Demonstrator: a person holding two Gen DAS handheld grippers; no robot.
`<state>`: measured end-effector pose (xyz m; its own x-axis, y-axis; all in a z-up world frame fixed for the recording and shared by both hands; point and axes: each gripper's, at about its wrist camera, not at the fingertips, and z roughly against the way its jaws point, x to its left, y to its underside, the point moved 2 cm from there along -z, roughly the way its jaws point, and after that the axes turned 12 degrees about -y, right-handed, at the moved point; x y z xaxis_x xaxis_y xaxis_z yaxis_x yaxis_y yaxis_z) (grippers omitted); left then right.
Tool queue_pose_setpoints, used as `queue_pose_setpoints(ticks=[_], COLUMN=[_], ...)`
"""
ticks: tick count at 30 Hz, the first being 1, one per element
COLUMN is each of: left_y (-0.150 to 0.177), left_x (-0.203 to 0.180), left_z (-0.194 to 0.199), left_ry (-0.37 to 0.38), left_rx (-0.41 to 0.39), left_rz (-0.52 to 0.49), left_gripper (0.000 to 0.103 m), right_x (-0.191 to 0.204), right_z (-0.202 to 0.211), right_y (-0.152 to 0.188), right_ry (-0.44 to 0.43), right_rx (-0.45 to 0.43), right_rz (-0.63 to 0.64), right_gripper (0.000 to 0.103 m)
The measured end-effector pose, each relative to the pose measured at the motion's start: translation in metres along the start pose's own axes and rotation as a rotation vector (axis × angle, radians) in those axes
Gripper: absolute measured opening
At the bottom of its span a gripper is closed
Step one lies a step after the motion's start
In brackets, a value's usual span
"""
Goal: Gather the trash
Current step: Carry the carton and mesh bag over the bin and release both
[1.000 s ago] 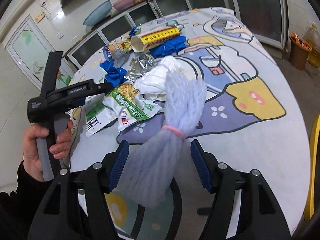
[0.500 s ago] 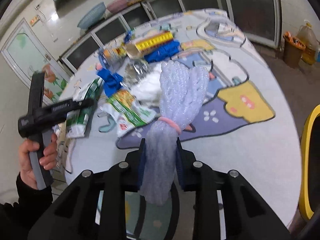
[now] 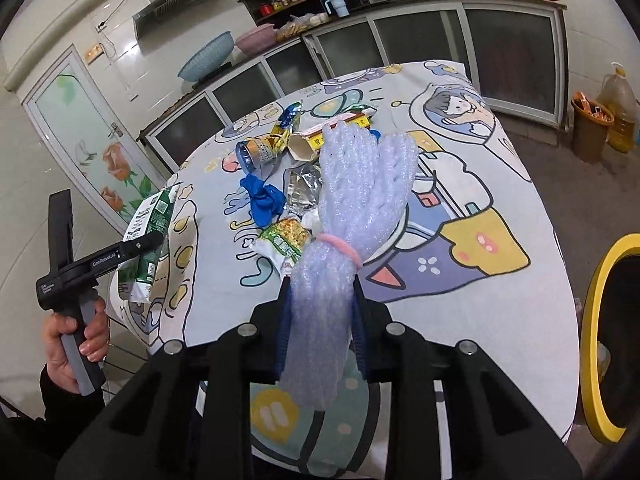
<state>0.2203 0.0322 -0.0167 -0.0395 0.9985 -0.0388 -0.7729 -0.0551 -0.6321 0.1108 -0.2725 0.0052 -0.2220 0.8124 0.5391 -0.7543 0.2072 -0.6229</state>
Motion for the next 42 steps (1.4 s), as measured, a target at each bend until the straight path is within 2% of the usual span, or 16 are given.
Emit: queue_pose_setpoints(ticks=[8, 16, 27, 33, 42], left_y=[0.007, 0.015, 0.032, 0.053, 0.087], left_x=[-0.051, -0.132, -0.278, -0.358, -0.453], left_z=[0.005, 0.013, 0.035, 0.041, 0.036], left_ry=[0.069, 0.154, 0.383, 0.489, 0.581], left_rx=[0.005, -0.016, -0.105, -0.098, -0.04], left_rz=[-0.085, -0.224, -0.481, -0.595, -0.69], left_gripper=[0.058, 0.059, 0.059, 0.059, 0.059], right_x=[-0.021, -0.062, -0.136, -0.173, -0.217], right_z=[0.02, 0.057, 0.144, 0.183, 0.201], right_y=[0.01, 0.02, 0.038, 0.056, 0.08], right_ry=[0.015, 0.071, 0.293, 0.413, 0.475], right_rx=[-0.03, -0.1, -0.274, -0.33, -0.332], right_rz=[-0.042, -0.111, -0.235, -0.313, -0.417], right_gripper=[0.026, 0.026, 0.026, 0.026, 0.026])
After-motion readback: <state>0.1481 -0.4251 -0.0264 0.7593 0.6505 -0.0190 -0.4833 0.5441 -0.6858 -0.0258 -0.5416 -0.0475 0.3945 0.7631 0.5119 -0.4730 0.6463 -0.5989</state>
